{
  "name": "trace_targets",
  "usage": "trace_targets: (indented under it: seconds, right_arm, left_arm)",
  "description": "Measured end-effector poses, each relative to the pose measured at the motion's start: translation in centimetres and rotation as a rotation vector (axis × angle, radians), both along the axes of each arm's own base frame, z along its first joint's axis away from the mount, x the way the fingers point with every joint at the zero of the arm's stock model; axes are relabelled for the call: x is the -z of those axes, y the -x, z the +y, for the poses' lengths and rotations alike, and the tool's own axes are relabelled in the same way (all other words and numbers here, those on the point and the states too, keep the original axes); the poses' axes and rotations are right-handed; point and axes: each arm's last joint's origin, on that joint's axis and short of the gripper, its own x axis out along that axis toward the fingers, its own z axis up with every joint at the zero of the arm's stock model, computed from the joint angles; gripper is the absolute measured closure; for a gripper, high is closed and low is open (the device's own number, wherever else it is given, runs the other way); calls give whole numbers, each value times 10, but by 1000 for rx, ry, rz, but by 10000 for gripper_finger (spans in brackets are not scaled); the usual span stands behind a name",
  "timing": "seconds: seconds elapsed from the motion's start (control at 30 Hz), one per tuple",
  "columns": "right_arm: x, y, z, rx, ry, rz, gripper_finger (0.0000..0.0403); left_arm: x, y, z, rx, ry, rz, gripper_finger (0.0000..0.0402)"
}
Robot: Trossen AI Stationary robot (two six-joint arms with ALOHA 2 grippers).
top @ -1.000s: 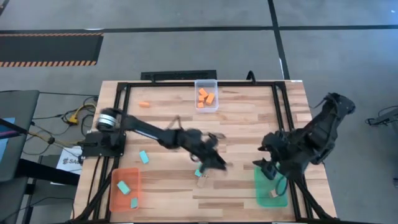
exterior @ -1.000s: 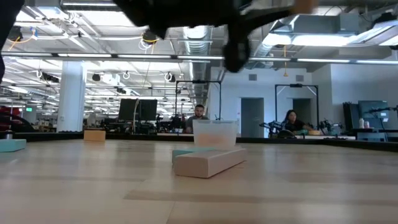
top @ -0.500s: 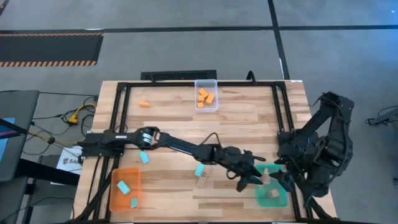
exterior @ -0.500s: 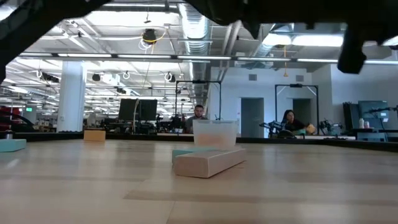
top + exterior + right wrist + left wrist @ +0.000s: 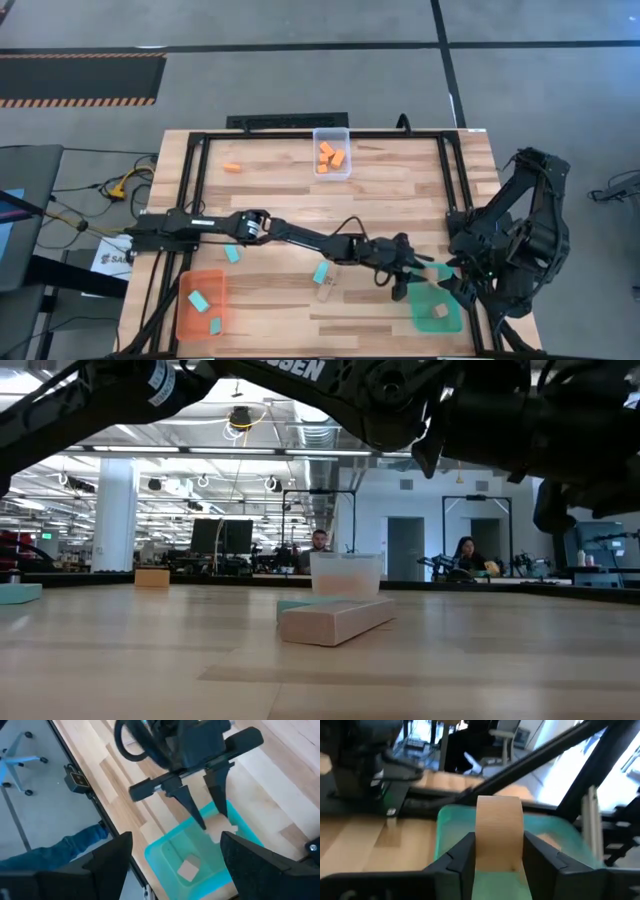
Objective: Sort & place blocks by color
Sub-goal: Put the light brown block into the transparent blue bin, then put the sky blue block into the transparent orange bin
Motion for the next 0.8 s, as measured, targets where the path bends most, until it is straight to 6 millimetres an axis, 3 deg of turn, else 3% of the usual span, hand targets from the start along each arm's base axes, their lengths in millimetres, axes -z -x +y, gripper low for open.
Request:
trace_targets:
  seconds: [0.27,0.4,0.5,0.6,0.77,0.8]
  right_arm:
    - [0,0,0,-26,16,3,81]
    - [0,0,0,-26,16,3,81]
    - [0,0,0,-26,13,2,81]
    - [0,0,0,-26,12,0,81]
    - [0,0,0,-39,33,-18,81]
    - [-1,-1,-1,-41,42,-29,81]
  left_arm:
    - [0,-2,12,-4,52,29,205]
    - [1,-2,21,95,78,62,179]
    - [-8,3,32,135,60,216,175]
    - [-30,21,42,94,-27,400,182]
    - [-98,69,47,16,-89,645,191]
    - [-103,77,46,2,-76,703,191]
